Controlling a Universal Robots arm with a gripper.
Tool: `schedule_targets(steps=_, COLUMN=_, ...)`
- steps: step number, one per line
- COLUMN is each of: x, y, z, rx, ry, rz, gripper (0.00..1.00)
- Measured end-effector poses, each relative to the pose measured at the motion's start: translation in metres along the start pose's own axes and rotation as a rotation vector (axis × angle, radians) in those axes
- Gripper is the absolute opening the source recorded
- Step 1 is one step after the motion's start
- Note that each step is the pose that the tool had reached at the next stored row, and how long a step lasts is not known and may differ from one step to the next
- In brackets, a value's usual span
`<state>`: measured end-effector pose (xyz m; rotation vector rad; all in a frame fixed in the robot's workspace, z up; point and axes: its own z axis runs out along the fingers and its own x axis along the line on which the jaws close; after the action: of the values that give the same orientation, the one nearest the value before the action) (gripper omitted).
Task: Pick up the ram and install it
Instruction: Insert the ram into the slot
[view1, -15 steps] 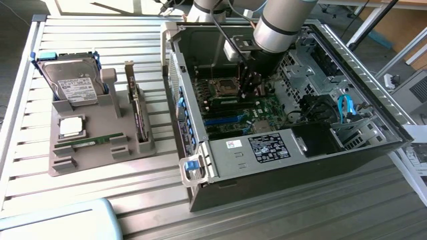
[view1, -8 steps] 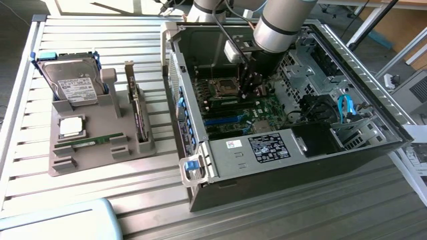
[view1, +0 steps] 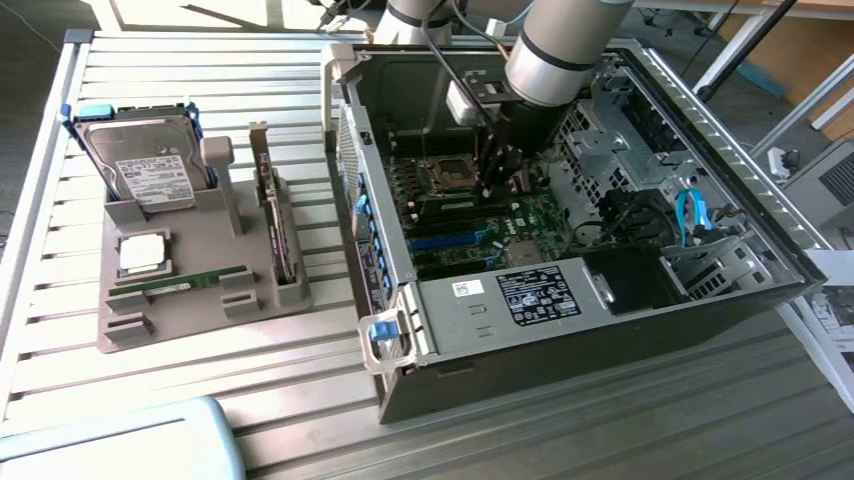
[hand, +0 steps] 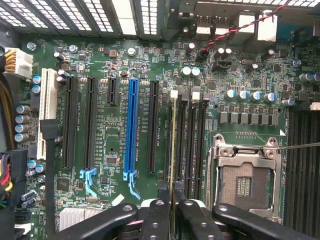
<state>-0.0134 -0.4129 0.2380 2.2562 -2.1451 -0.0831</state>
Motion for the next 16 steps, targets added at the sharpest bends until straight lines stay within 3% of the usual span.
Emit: schedule_targets(steps=16, x=0.0001, y=-0.0003, z=0.0048, rx=0.0001, ry=-0.0005, rz=0.008, gripper=0.14)
